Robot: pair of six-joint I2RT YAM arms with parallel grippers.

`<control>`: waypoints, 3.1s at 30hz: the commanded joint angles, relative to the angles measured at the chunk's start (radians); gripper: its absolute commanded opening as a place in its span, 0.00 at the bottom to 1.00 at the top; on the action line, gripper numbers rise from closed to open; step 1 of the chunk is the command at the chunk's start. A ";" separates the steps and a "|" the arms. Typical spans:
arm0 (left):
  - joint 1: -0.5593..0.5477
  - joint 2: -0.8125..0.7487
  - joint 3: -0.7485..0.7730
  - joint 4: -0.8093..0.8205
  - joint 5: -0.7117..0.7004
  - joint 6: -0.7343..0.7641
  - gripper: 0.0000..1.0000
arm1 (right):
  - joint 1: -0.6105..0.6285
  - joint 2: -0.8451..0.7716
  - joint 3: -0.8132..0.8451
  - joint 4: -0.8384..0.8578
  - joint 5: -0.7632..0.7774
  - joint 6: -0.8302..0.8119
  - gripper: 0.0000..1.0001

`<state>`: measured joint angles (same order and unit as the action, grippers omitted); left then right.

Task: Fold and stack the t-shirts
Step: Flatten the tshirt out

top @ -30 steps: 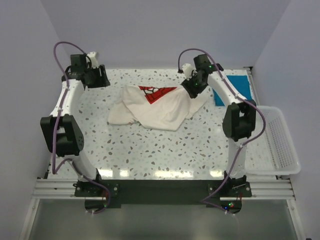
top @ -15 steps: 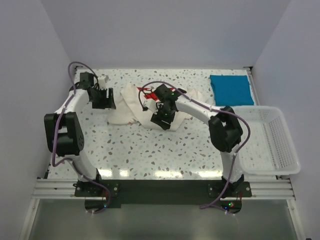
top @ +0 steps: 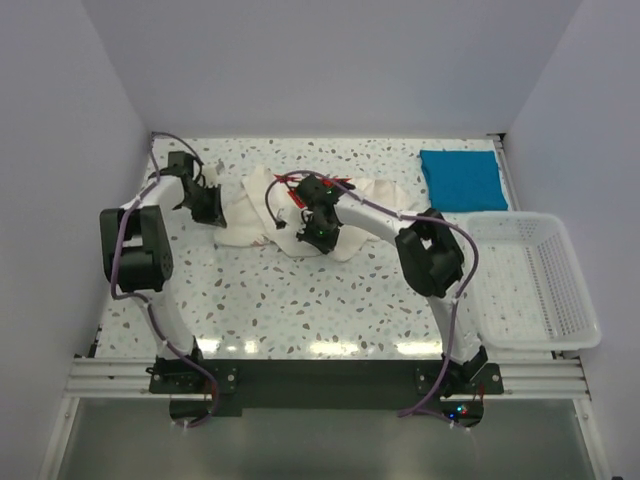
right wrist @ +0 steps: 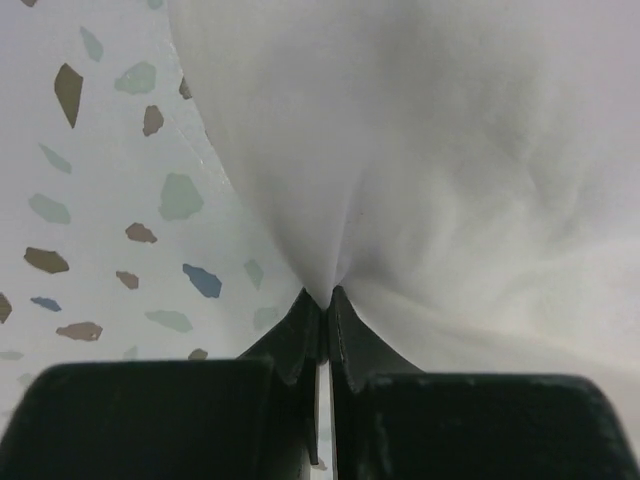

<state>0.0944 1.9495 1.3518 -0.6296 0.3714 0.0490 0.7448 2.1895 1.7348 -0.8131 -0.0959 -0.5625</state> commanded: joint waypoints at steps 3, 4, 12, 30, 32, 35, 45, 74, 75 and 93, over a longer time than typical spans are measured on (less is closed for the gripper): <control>0.094 -0.116 0.176 -0.008 0.035 0.087 0.00 | -0.117 -0.092 0.236 -0.264 -0.273 -0.037 0.00; 0.108 -0.141 0.187 -0.025 0.044 0.150 0.00 | -0.136 -0.111 0.265 -0.317 -0.333 -0.051 0.00; 0.133 -0.539 -0.044 -0.027 0.038 0.669 0.00 | -0.247 -0.230 0.018 -0.765 -0.570 -0.400 0.00; 0.134 -0.750 -0.401 -0.438 0.214 1.150 0.61 | -0.509 0.049 0.032 -0.765 -0.469 -0.424 0.00; 0.134 -0.689 -0.323 -0.415 0.280 1.048 0.63 | -0.506 0.047 0.028 -0.761 -0.469 -0.424 0.00; 0.134 -0.549 -0.234 -0.338 0.291 0.846 0.60 | -0.506 0.041 0.017 -0.755 -0.466 -0.422 0.00; 0.051 -0.279 -0.194 -0.058 0.179 0.518 0.64 | -0.504 -0.017 -0.032 -0.689 -0.427 -0.384 0.00; -0.087 -0.377 0.086 -0.184 0.247 0.482 0.00 | -0.509 0.075 0.240 -0.768 -0.533 -0.326 0.00; -0.122 -0.398 0.048 -0.153 0.230 0.456 0.00 | -0.509 0.075 0.232 -0.767 -0.533 -0.327 0.00; -0.400 -0.313 -0.041 -0.375 0.246 0.644 0.39 | -0.509 0.110 0.197 -0.768 -0.449 -0.330 0.00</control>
<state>-0.3405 1.6512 1.2480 -0.8558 0.4866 0.5346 0.2401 2.2997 1.9240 -1.3426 -0.5613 -0.8936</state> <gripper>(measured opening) 0.305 0.019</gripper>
